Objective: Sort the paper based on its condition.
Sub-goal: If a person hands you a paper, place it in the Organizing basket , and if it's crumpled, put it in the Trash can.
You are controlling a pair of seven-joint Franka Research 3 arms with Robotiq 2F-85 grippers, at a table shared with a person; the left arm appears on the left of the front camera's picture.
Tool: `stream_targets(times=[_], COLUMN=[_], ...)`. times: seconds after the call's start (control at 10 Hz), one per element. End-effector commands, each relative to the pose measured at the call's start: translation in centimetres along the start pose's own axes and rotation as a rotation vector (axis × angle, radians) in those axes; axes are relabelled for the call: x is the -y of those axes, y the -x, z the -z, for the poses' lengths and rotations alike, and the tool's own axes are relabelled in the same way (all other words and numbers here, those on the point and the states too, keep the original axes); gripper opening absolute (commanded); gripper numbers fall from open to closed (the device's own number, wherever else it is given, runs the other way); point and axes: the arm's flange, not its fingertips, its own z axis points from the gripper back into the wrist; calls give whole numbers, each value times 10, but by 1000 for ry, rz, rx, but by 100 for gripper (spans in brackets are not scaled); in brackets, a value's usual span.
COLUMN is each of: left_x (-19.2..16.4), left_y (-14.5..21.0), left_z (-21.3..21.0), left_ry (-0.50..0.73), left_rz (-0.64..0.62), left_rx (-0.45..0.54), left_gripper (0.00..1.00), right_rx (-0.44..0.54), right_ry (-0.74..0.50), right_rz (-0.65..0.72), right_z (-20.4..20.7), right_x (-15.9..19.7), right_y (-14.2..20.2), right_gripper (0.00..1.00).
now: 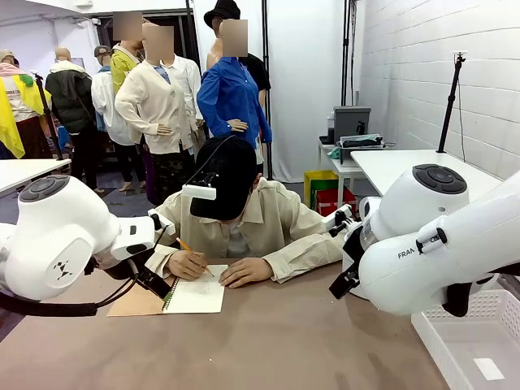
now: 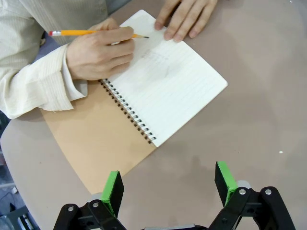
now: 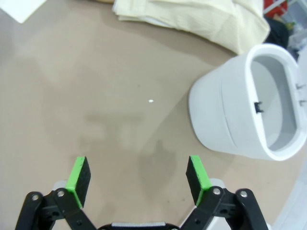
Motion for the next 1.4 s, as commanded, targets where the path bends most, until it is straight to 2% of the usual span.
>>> stream_targets(times=[0.0, 0.2, 0.5, 0.7, 1.0, 1.3], left_x=[2, 5, 3, -8, -27, -50], left_y=[-11, -16, -24, -27, -29, -26], left_z=[-22, -46, -96, -124, -163, -197], left_ry=[56, 112, 194, 259, 310, 262], left_rz=[-19, -30, 38, 76, 150, 181], left_rx=[-42, -33, 53, 62, 106, 177], left_gripper=[100, 100, 100, 100, 100, 100], right_rx=[-31, -37, -18, -5, 65, 133], right_ry=[-58, -114, -122, -162, -241, -235], right_rz=[-21, -4, 5, 28, 66, 85], right_z=[-13, -32, -75, -113, -159, -194], right_x=[-13, -22, -26, -17, 11, 32], right_y=[-15, -30, -52, -63, -71, -69], right_gripper=[100, 100, 100, 100, 100, 100])
